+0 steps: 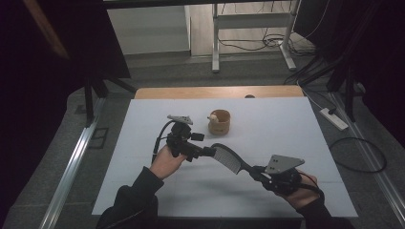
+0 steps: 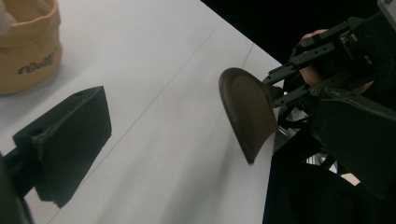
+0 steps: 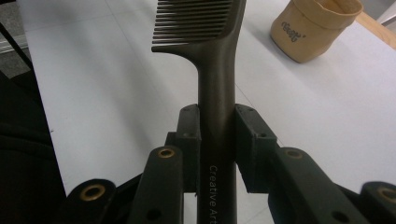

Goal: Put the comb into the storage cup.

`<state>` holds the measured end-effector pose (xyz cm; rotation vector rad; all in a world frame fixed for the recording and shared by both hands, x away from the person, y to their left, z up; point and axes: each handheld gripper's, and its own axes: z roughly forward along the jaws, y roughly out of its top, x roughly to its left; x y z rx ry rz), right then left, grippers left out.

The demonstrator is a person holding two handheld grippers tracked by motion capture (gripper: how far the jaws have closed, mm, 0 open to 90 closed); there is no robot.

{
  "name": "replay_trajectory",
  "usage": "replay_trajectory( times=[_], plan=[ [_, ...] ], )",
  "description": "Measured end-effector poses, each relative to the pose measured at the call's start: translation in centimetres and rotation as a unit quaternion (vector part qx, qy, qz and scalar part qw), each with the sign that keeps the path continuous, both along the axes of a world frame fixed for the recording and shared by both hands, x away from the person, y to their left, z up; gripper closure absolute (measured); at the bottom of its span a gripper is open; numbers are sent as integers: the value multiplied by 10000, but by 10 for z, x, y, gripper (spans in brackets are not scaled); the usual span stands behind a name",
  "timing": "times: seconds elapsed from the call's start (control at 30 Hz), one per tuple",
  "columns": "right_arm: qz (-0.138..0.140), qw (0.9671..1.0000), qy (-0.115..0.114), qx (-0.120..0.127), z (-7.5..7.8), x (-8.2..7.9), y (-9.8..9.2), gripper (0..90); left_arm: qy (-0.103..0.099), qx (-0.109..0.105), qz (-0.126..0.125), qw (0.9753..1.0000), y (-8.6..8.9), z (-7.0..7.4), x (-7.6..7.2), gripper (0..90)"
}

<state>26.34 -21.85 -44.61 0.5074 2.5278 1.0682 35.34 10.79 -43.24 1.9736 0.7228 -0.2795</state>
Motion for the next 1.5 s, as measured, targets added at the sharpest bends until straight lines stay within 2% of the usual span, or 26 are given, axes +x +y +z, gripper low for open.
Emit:
replay_trajectory(
  times=[0.4, 0.8, 0.9, 1.17, 1.5],
  plan=[
    [102, 9999, -122, 10, 2, -4, 6, 724, 206, -135, -245, 9994, -14, -6, 1, 0],
    [219, 9993, -297, -15, 3, -8, 11, 724, 189, -143, -377, 9990, -19, -5, -1, 2],
    [223, 9993, -314, -31, 3, -8, 11, 724, 214, -161, -458, 9986, -18, -4, -1, 72],
    [225, 9991, -358, -65, 3, -9, 11, 724, 436, -403, -632, 9962, -11, -2, 0, 388],
    [220, 9987, -447, -108, 2, -9, 12, 724, 768, -749, -688, 9918, -4, -5, 4, 619]
  ],
)
